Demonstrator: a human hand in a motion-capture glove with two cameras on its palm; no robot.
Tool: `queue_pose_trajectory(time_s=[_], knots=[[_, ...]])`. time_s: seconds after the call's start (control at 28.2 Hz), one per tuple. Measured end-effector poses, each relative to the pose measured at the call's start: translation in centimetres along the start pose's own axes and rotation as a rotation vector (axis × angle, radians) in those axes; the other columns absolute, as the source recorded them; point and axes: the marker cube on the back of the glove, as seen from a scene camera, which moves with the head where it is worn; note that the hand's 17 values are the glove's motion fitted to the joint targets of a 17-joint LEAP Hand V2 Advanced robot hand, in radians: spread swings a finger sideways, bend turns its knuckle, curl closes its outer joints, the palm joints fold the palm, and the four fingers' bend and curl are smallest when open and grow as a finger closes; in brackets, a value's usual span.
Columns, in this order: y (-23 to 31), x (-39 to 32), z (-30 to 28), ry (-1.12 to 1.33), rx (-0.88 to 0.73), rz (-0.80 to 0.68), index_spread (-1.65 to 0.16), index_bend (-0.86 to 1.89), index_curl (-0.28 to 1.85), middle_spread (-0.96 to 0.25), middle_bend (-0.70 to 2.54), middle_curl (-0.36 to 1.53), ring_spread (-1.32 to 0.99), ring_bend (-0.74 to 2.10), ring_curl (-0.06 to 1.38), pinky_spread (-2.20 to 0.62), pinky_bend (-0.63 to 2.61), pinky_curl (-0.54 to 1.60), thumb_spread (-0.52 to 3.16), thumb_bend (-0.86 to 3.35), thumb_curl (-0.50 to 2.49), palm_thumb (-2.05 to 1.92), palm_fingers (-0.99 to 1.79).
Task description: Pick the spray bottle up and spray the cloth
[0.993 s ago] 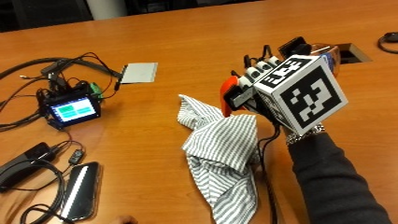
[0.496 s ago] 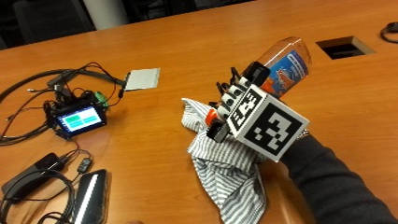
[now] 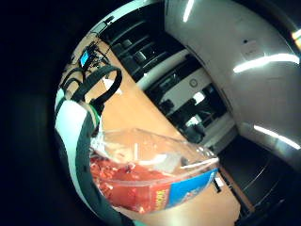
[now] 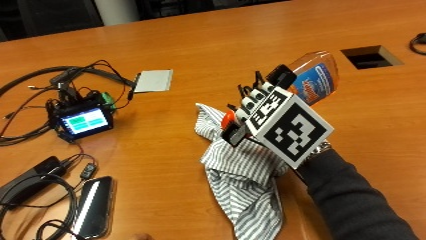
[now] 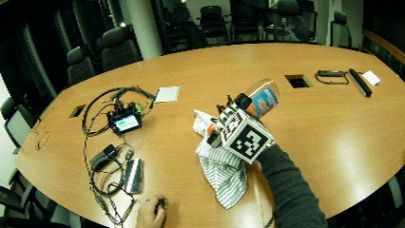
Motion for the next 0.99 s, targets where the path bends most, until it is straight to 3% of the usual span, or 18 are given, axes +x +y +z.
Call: queue_pose_trajectory(time_s=[0.39, 0.71, 0.99], knots=[[2.4, 2.4, -2.7, -0.297, 0.054, 0.517, -0.22, 0.31, 0.61, -0.17, 0.59, 0.55, -0.19, 0.64, 0.5, -0.3, 0.47, 0.43, 0.44, -0.03, 0.77, 0.91, 1.34], [-3.2, 5.6, -5.0, -0.798, 0.203, 0.832, -0.22, 0.31, 0.61, -0.17, 0.59, 0.55, -0.19, 0.64, 0.5, -0.3, 0.47, 0.43, 0.44, -0.03, 0.78, 0.91, 1.34], [-7.9, 2.8, -2.3, -1.116, 0.241, 1.04, -0.23, 0.3, 0.62, -0.17, 0.6, 0.55, -0.19, 0.65, 0.5, -0.3, 0.46, 0.43, 0.44, -0.03, 0.78, 0.91, 1.34]])
